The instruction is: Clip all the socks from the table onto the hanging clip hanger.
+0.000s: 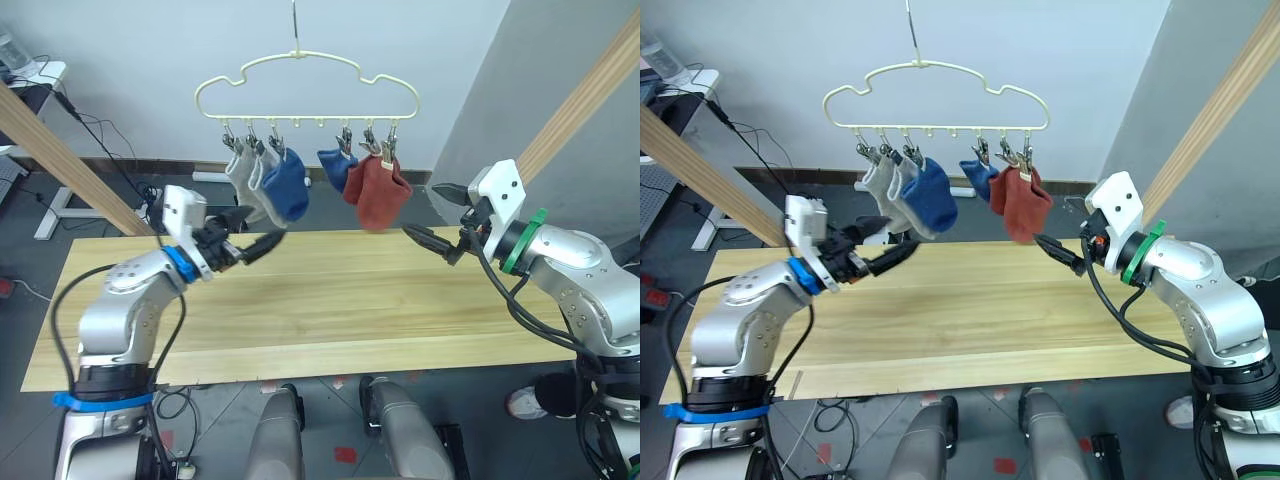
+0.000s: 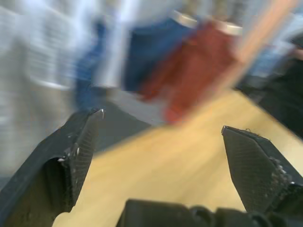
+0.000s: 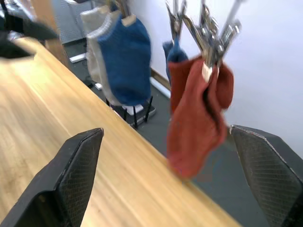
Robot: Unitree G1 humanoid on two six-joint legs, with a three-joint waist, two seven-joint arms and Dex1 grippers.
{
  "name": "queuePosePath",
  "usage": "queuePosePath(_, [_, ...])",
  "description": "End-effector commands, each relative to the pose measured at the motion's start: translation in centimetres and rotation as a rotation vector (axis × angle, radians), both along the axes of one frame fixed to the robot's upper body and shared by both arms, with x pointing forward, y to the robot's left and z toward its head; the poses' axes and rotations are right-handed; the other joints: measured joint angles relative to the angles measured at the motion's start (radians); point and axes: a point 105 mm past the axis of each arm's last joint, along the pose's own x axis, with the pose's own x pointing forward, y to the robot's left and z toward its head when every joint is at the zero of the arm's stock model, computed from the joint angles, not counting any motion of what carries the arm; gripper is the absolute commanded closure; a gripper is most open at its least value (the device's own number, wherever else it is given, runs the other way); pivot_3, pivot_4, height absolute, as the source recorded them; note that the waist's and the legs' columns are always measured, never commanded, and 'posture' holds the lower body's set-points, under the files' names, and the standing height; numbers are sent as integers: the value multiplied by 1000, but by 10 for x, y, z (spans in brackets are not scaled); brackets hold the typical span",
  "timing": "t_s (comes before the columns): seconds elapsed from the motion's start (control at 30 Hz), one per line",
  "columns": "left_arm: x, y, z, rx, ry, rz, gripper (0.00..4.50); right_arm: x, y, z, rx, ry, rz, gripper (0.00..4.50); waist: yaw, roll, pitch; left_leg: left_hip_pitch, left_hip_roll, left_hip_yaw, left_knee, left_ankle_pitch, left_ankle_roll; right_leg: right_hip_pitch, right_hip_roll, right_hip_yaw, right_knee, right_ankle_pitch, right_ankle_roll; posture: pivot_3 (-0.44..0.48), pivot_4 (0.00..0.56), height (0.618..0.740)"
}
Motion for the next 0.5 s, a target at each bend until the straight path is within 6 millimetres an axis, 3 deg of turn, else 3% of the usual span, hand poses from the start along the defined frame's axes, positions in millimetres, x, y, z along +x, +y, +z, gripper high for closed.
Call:
queuePosePath(0.03, [-12,19,2,65,-16,118,24,-2,-1,0,6,-30,7,0,5,0,0,0,-1,0,0,0,0,0,-1,0,0,0,0,4,290,740])
queuePosePath(0.17, [-33,33,-18,128,58,176,24,-2,1,-12,25,20,3,0,12,0,0,0,-1,1,1,0,0,0,-2,1,0,1,1,34,283,740])
queuePosePath(0.4, [-32,30,-14,119,16,209,24,-4,2,-17,26,31,4,0,42,0,0,0,0,-2,5,0,0,2,-1,-1,2,2,2,55,272,740])
queuePosePath(0.5, [-34,29,-20,191,65,173,24,-4,2,-18,38,38,0,0,45,0,0,0,-1,-1,6,0,0,3,-1,-1,0,4,4,57,271,740])
